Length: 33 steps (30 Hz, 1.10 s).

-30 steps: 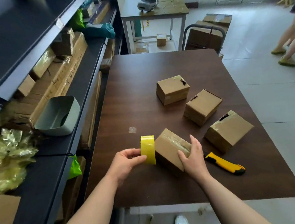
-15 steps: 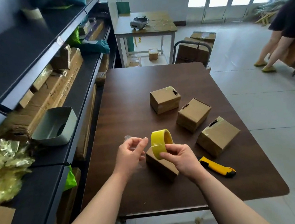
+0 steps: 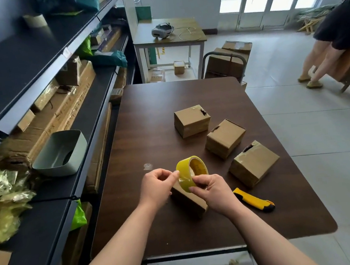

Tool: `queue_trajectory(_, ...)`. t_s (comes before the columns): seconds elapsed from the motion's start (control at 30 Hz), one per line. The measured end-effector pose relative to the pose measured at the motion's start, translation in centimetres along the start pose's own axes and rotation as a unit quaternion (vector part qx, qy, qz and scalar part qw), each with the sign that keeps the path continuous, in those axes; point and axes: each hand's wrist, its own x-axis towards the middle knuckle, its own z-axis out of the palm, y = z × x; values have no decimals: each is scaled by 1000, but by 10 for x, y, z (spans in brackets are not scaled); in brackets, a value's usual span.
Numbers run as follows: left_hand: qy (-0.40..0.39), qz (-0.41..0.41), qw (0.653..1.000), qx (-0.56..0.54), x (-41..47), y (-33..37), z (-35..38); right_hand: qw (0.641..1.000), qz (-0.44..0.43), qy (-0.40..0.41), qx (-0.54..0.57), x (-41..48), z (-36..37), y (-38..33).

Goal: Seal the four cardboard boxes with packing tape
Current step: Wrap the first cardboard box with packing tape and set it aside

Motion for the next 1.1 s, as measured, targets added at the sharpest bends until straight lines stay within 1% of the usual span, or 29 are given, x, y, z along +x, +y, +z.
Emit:
queue_trajectory(0.07, -35, -12, 999, -1, 0, 1, 4, 1000, -13, 0, -13, 0, -2, 0)
queue_trajectory(0.17, -51, -18, 998, -10, 2, 0, 6, 1000, -15, -8, -20, 2, -4, 2)
queue_trajectory(0.23, -37, 29, 999, 16, 1, -1, 8, 1000, -1, -20, -13, 5, -6, 6)
queue_trajectory(0.3, -4, 91, 995, 49, -2, -1, 11, 999, 18, -35, 4, 8, -11, 8)
queue_trajectory(0.33, 9, 109, 993, 52, -3, -2, 14, 999, 23, -43, 18, 11, -14, 8)
queue_trajectory(0.4, 19, 101, 995, 15, -2, -3, 18, 997, 31, -65, 27, 15, -20, 7)
queue_trajectory(0.47, 8, 61, 997, -48, 0, -4, 21, 996, 40, -78, 22, 18, -23, 8)
queue_trajectory(0.53, 12, 47, 997, -63, 3, -5, 23, 995, 42, -92, 11, 20, -25, 9)
queue_trajectory(0.6, 40, 66, 997, -28, 3, -5, 25, 994, 36, -100, -9, 24, -28, 7)
queue_trajectory(0.67, 71, 118, 990, 15, 3, -3, 28, 994, 21, -103, -25, 28, -34, 3)
queue_trajectory(0.7, 78, 142, 986, 41, 5, -2, 29, 994, 15, -100, -30, 31, -37, 2)
queue_trajectory(0.73, 71, 149, 984, 63, 7, -2, 31, 995, 11, -97, -34, 34, -39, 2)
queue_trajectory(0.77, 53, 141, 987, 63, 9, -2, 32, 995, 9, -95, -40, 36, -41, 3)
queue_trajectory(0.8, 27, 115, 992, 38, 11, -1, 34, 994, 7, -95, -44, 37, -43, 4)
queue_trajectory(0.87, -25, 50, 997, -53, 15, 5, 37, 994, 7, -98, -48, 39, -44, 7)
queue_trajectory(0.93, -47, 6, 995, -93, 21, 9, 39, 994, 3, -97, -43, 40, -45, 11)
queue_trajectory(1.0, -55, -12, 996, -69, 26, 9, 41, 994, -2, -104, -36, 44, -46, 14)
queue_trajectory(1.1, -37, 14, 999, 36, 33, 5, 47, 993, 7, -111, -25, 51, -48, 19)
